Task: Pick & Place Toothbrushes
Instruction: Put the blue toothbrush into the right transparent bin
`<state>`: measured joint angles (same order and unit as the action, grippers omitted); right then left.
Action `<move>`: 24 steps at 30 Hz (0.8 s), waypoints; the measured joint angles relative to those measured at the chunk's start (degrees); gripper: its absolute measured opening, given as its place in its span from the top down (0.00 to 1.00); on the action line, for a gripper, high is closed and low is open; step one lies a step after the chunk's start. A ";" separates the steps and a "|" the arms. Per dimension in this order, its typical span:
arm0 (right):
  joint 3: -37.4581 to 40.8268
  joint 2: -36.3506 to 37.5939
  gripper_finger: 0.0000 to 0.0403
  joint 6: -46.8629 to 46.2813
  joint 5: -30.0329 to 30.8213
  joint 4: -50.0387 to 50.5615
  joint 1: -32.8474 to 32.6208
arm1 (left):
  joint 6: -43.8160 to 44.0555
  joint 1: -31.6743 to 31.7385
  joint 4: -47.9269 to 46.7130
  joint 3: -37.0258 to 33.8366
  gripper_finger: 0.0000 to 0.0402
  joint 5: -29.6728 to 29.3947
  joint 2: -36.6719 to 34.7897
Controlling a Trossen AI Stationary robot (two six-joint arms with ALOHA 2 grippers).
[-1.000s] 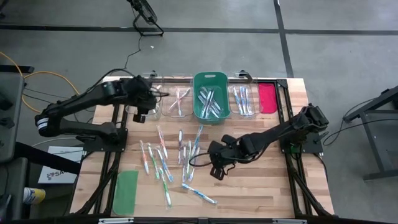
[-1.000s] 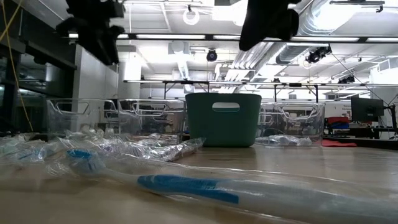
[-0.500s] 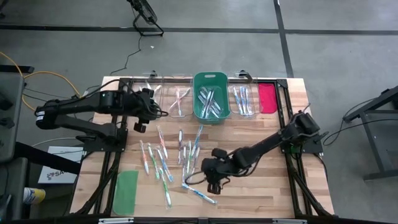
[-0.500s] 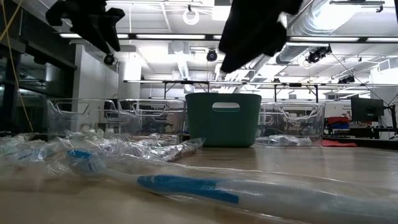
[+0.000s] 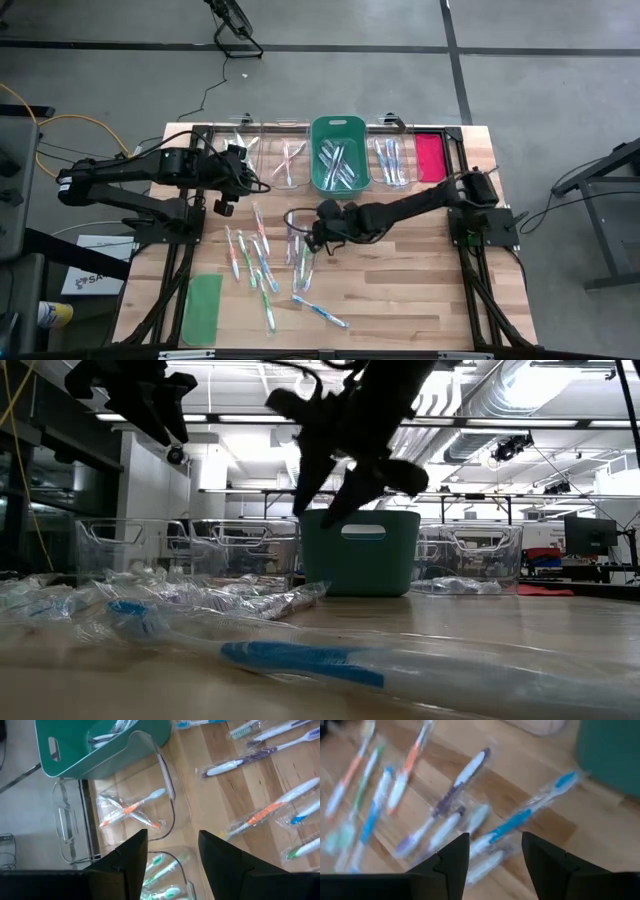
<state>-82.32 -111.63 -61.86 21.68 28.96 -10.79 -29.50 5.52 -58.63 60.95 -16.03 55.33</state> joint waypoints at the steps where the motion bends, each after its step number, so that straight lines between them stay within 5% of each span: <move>1: 0.00 -0.42 0.56 -2.41 -0.55 -0.72 0.41 | -0.02 0.00 0.00 0.00 0.58 -0.01 0.00; 11: -0.13 -4.74 0.56 -5.73 -0.59 -5.23 2.27 | 0.00 0.07 -0.02 0.00 0.58 -0.07 0.02; 24: 0.00 -10.49 0.56 -13.60 9.52 -7.89 3.08 | 0.02 0.07 0.15 -0.02 0.58 -0.07 0.00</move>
<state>-82.32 -122.11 -75.46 31.19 21.08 -7.72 -29.47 5.58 -58.48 60.93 -16.10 55.33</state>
